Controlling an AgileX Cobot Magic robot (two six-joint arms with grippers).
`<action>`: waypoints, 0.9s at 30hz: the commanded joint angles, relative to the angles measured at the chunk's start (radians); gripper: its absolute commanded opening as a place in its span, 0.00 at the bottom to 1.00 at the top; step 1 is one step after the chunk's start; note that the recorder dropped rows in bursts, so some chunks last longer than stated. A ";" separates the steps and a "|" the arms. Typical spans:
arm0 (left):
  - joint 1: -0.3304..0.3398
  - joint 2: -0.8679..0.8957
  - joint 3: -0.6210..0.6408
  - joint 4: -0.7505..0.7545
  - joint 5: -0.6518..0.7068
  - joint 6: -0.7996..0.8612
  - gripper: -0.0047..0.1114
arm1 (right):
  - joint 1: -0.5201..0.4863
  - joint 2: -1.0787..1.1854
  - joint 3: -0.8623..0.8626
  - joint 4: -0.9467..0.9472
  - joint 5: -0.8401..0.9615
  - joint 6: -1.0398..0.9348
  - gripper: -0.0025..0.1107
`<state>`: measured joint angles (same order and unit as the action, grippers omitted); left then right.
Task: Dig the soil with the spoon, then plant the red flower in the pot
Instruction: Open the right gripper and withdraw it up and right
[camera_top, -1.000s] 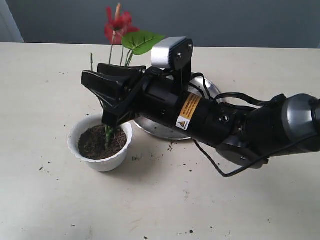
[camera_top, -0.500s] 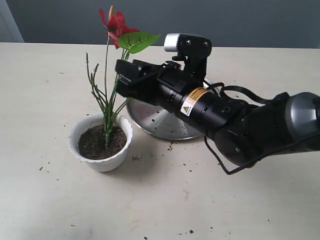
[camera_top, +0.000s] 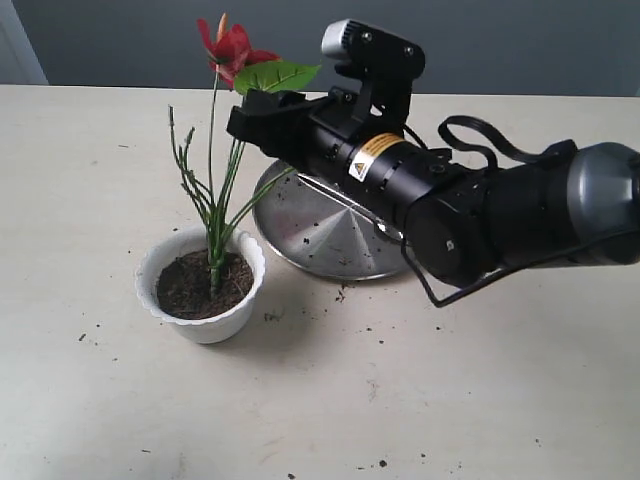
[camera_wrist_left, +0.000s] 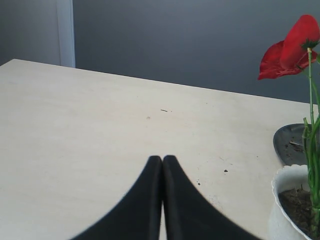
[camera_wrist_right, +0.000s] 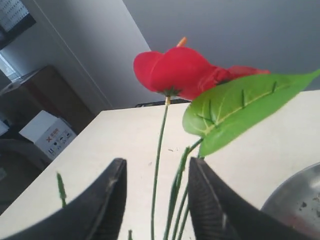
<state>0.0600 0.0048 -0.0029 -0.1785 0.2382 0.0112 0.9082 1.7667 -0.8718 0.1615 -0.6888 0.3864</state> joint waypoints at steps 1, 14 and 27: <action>-0.002 -0.005 0.003 0.002 0.001 -0.001 0.04 | -0.001 -0.080 -0.036 0.082 0.078 -0.172 0.37; -0.002 -0.005 0.003 0.002 0.001 -0.001 0.04 | -0.001 -0.502 -0.073 0.264 0.815 -0.688 0.02; -0.002 -0.005 0.003 0.002 0.001 -0.001 0.04 | -0.001 -0.518 -0.073 -0.152 1.098 -0.249 0.02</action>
<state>0.0600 0.0048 -0.0029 -0.1785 0.2382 0.0112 0.9082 1.2456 -0.9399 0.0987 0.3906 0.0000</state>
